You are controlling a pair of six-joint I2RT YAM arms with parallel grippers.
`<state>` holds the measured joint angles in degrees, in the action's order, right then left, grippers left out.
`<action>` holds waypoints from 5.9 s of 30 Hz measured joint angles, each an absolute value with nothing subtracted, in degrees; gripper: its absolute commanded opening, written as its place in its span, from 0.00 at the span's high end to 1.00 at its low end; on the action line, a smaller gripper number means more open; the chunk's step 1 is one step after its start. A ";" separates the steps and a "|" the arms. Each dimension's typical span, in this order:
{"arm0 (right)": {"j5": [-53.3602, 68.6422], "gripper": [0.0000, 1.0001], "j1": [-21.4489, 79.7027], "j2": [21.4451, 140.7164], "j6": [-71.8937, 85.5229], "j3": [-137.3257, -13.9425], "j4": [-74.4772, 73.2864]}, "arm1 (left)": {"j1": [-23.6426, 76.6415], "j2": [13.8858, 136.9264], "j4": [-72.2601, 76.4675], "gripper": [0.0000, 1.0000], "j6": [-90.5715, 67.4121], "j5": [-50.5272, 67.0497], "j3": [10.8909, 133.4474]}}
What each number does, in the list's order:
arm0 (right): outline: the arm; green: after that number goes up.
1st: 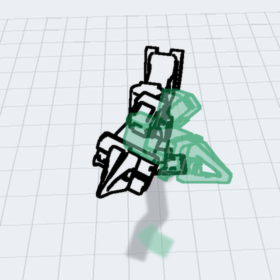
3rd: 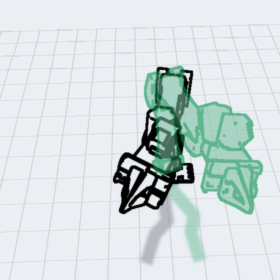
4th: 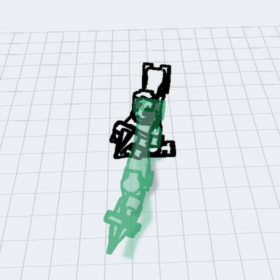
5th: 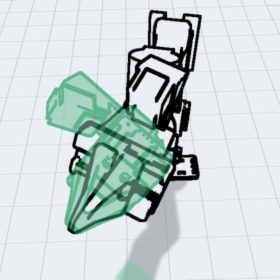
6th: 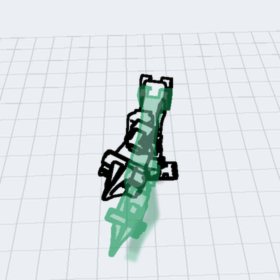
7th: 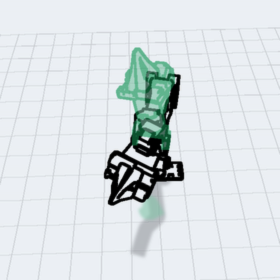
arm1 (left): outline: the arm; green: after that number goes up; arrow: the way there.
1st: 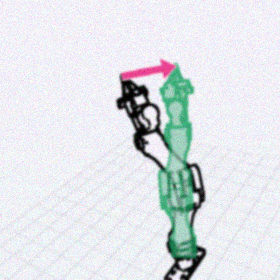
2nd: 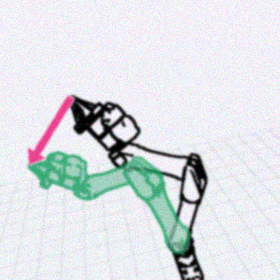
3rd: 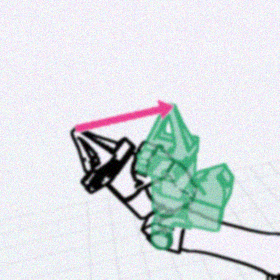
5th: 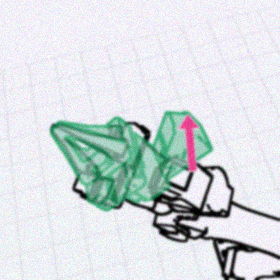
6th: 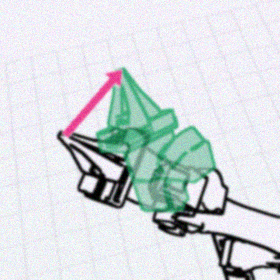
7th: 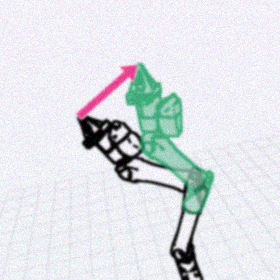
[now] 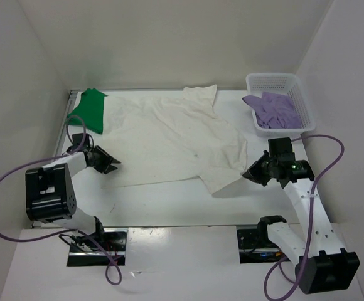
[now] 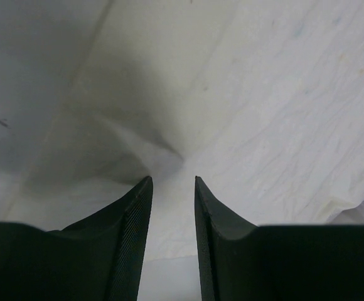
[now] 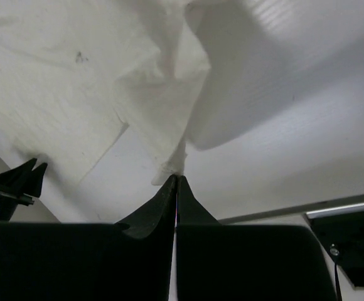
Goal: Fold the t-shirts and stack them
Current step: Flatten out the tshirt
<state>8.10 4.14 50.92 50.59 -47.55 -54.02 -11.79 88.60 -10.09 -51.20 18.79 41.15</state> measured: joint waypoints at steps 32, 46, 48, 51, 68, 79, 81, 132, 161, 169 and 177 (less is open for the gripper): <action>12.99 0.90 13.74 64.51 37.47 -54.57 -45.01 | -21.26 61.34 -30.70 0.50 -60.27 9.54 25.52; 15.31 0.86 13.74 64.55 34.76 -53.19 -43.55 | -21.85 61.80 -18.52 0.91 -69.67 8.64 21.23; 15.25 0.83 13.74 64.55 34.79 -53.19 -43.51 | -21.85 61.87 -17.93 0.98 -69.36 8.56 21.23; 14.39 0.74 13.74 64.55 35.07 -53.19 -43.44 | -21.58 62.59 -19.64 1.00 -68.10 7.88 23.75; 8.58 0.67 20.25 70.81 46.24 -45.41 -38.87 | -22.17 73.63 -16.21 1.00 -56.80 10.72 52.29; 6.15 0.52 38.89 74.48 58.81 -41.54 -33.67 | -20.73 77.89 -12.95 1.00 -55.68 14.96 51.03; 4.38 0.51 38.15 74.28 60.60 -40.34 -33.74 | -20.03 77.89 -12.86 1.00 -55.68 15.40 50.17; 26.96 1.00 16.25 68.84 34.65 -48.60 -44.31 | -20.27 81.01 -13.69 1.00 -55.42 13.32 63.99; 10.48 0.54 17.37 64.42 52.71 -33.19 -30.59 | -12.01 80.64 -16.10 1.00 -49.43 9.67 55.46; 9.98 0.55 22.39 64.49 57.91 -30.57 -30.61 | -12.03 80.09 -16.36 1.00 -49.36 10.37 55.09; 8.62 0.60 22.63 68.69 59.75 -28.25 -29.26 | -11.92 79.50 -16.36 1.00 -49.36 11.05 54.59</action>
